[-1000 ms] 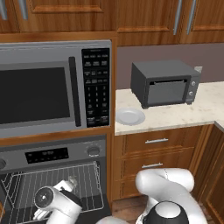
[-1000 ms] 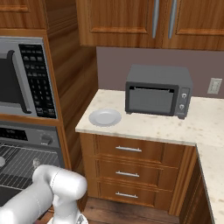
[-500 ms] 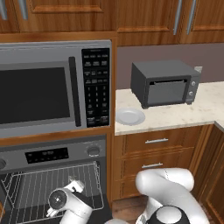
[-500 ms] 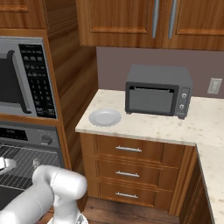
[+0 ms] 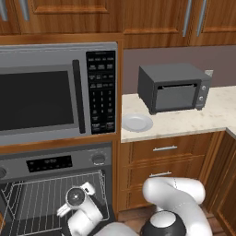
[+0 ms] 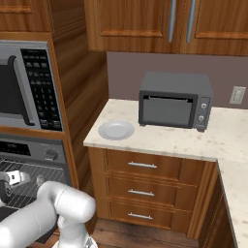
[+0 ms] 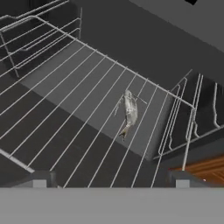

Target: Take the fish from the oven and place it on the plate on the counter.

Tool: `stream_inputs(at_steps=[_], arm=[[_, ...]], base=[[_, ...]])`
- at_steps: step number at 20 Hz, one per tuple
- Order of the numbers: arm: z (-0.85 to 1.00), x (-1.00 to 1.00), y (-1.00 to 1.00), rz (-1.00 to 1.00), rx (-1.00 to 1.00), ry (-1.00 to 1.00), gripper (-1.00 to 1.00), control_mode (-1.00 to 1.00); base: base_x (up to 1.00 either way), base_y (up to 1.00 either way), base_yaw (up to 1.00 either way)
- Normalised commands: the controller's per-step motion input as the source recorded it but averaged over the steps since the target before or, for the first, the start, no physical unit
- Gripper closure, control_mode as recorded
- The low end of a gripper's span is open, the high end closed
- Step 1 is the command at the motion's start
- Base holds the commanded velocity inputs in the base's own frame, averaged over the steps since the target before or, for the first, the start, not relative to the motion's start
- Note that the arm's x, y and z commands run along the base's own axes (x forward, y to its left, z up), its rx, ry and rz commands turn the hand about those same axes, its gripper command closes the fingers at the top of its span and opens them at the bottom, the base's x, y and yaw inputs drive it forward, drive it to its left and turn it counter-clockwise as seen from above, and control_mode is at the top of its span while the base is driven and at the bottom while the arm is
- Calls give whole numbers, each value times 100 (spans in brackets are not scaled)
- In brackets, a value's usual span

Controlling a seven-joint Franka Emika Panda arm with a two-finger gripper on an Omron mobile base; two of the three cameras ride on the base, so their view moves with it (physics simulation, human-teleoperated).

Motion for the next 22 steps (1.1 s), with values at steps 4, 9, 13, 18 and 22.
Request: stream_inputs(at_steps=[4, 9, 13, 18, 22], arm=[[-41, 10, -14, 0, 22, 0, -100, -100], [-42, 14, -23, 0, 17, -3, -100, -100], [-12, 32, -19, 0, 8, -5, -100, -100], [1, 38, -3, -4, 9, -1, -100, -100], [0, 3, 0, -1, 5, 2, -100, -100]], base=[[0, 0, 0], [0, 0, 0], [0, 0, 0], [0, 0, 0], [0, 0, 0]])
